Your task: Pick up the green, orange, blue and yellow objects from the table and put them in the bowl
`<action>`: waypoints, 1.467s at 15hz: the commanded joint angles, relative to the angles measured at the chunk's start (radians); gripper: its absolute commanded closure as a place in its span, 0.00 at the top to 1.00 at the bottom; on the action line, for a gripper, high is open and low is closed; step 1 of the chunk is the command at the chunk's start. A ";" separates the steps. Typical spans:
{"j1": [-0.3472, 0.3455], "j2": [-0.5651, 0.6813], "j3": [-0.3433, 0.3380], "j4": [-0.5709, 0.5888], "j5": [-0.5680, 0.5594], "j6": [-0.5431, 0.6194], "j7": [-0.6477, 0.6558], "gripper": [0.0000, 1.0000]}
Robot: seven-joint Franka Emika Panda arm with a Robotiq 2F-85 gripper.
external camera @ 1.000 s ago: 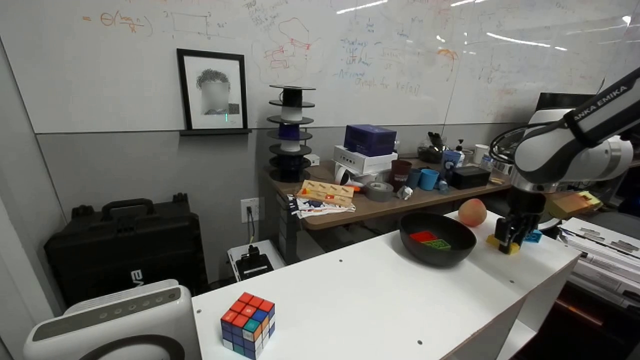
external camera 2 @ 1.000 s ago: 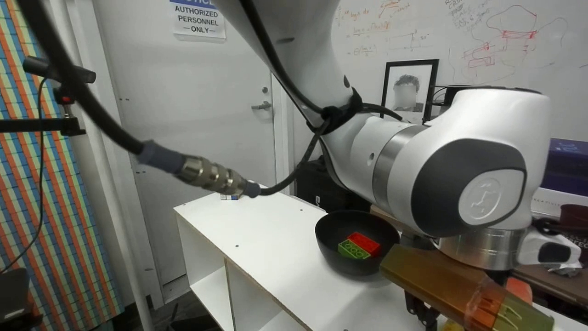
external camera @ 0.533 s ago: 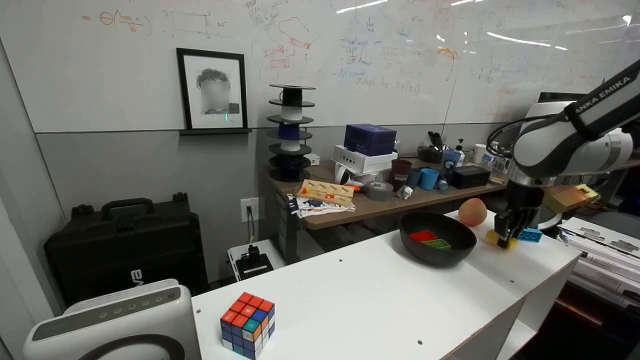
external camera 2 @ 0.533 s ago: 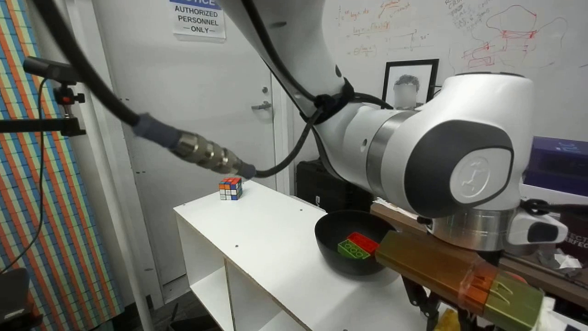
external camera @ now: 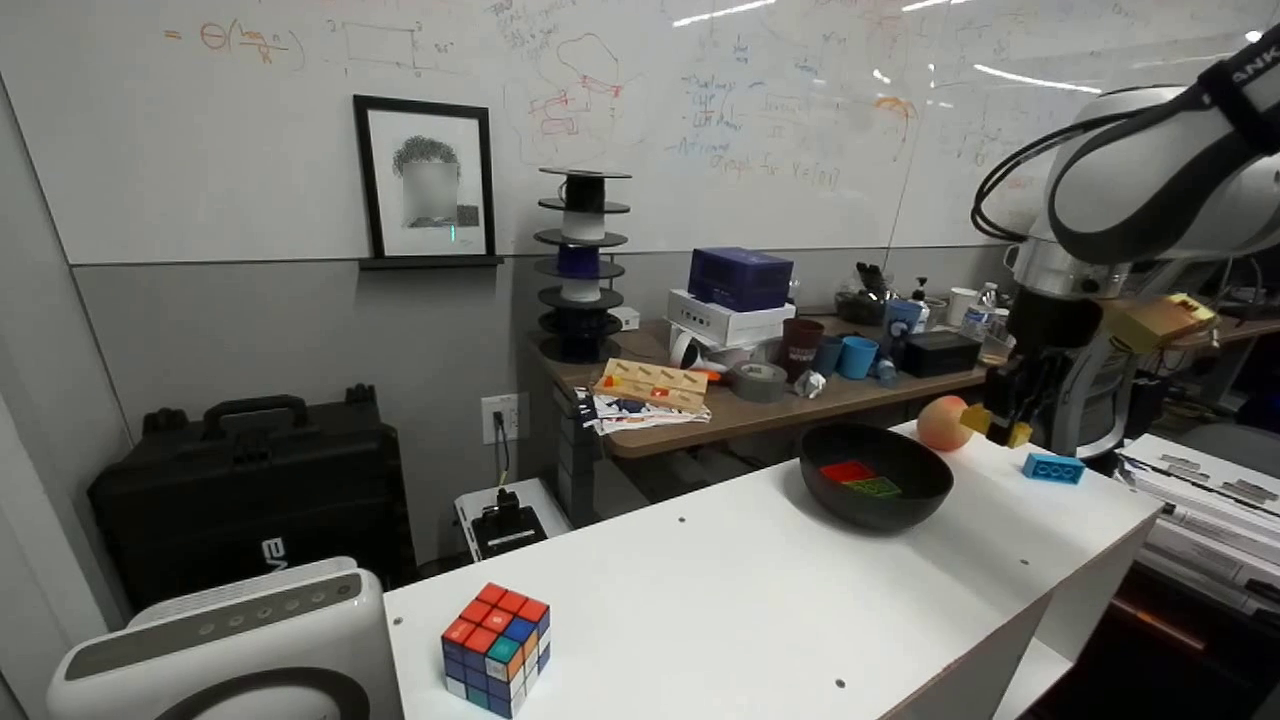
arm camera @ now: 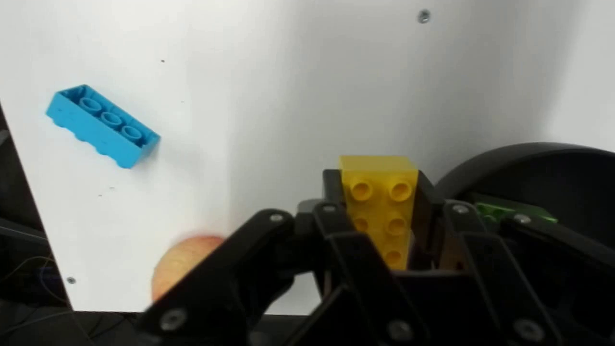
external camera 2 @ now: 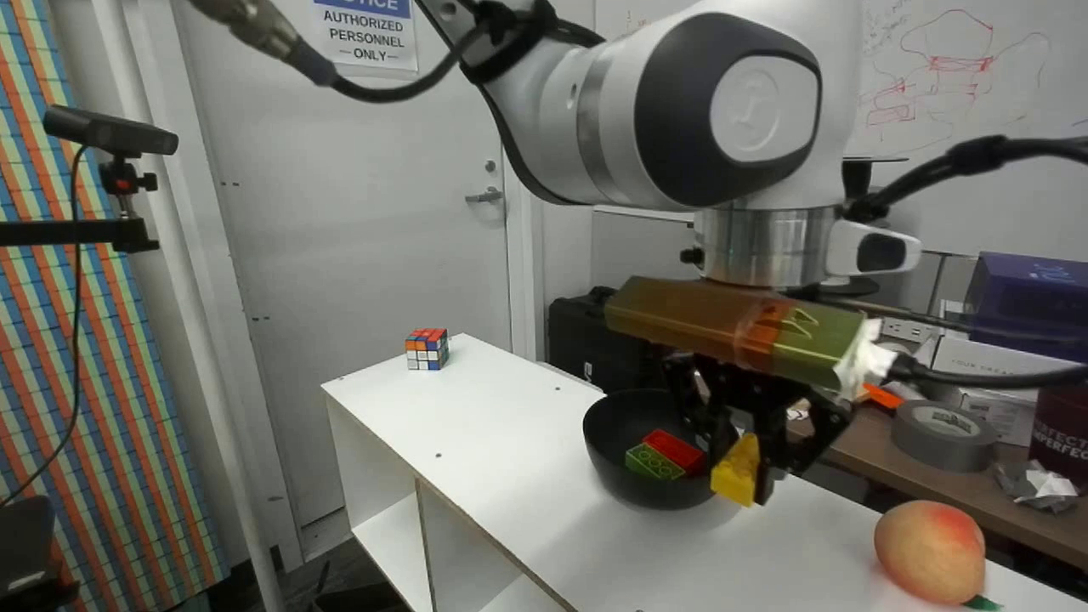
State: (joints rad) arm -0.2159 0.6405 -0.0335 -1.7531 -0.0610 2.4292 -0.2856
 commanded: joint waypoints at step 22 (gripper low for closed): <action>0.049 0.077 0.064 0.171 0.020 0.033 -0.042 1.00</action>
State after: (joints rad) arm -0.1360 0.7493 0.0113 -1.5836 -0.0618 2.4694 -0.2910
